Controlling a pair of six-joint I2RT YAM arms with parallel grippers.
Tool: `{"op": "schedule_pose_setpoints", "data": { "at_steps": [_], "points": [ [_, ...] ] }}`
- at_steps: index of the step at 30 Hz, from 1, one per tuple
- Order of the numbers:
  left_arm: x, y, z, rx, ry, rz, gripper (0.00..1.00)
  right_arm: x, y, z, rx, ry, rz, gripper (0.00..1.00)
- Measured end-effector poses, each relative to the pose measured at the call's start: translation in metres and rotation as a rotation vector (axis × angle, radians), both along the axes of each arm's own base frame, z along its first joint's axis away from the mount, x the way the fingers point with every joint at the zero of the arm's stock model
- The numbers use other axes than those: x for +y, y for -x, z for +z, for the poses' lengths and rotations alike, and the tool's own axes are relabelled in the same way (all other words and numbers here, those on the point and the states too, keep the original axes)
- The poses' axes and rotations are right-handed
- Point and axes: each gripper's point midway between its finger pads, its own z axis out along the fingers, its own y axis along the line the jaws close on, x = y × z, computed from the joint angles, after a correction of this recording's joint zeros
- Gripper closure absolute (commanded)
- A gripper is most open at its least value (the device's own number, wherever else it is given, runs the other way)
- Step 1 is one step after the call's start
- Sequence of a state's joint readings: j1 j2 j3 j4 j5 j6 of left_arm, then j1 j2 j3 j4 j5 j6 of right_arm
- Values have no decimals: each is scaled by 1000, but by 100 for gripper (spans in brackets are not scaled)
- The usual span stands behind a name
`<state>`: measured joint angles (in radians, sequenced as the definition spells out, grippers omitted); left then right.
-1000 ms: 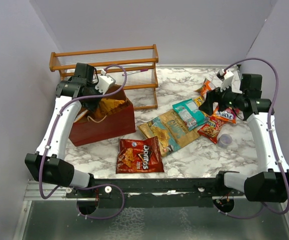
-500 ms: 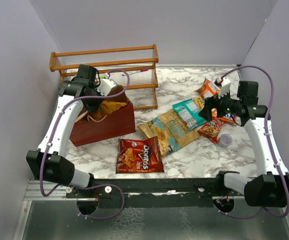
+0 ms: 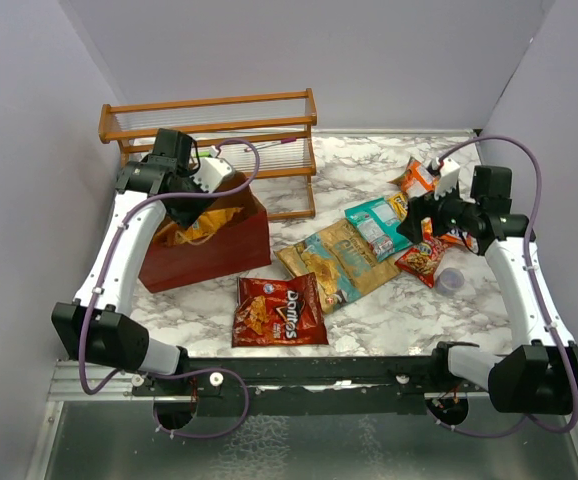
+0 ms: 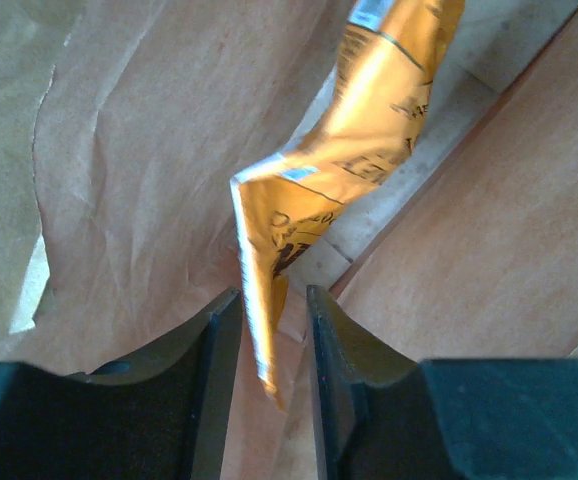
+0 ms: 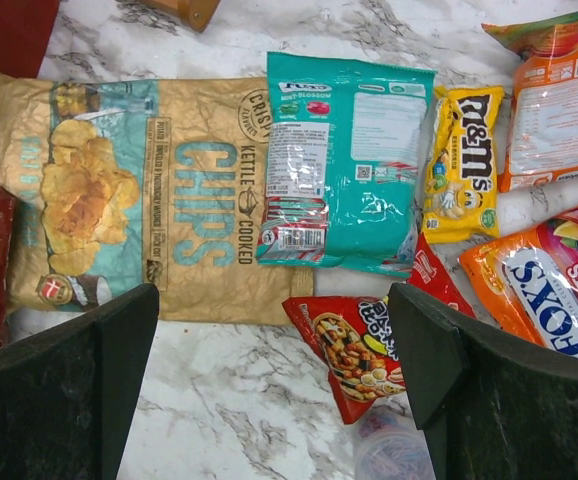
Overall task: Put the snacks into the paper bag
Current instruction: Place the snack in the paper bag.
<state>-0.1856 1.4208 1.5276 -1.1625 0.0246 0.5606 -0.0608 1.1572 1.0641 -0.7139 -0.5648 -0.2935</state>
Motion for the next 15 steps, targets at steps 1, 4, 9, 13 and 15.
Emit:
{"op": "schedule_pose_setpoints", "data": {
  "at_steps": [1, 4, 9, 13, 15],
  "points": [
    [0, 0, 2, -6, 1, -1, 52, -1, -1, -2, -2, 5, -5, 2],
    [0, 0, 11, -36, 0, -12, 42, -6, -3, -8, -2, 25, -25, 2],
    [5, -1, 40, -158, -11, -19, 25, -15, -9, -17, -9, 70, -51, 2],
    [10, -2, 66, -276, -17, -7, 17, -18, -13, -26, 9, 94, -46, 6],
    [13, -4, 78, -331, -21, 6, 16, -18, -14, -31, 19, 99, -34, 8]
  ]
}}
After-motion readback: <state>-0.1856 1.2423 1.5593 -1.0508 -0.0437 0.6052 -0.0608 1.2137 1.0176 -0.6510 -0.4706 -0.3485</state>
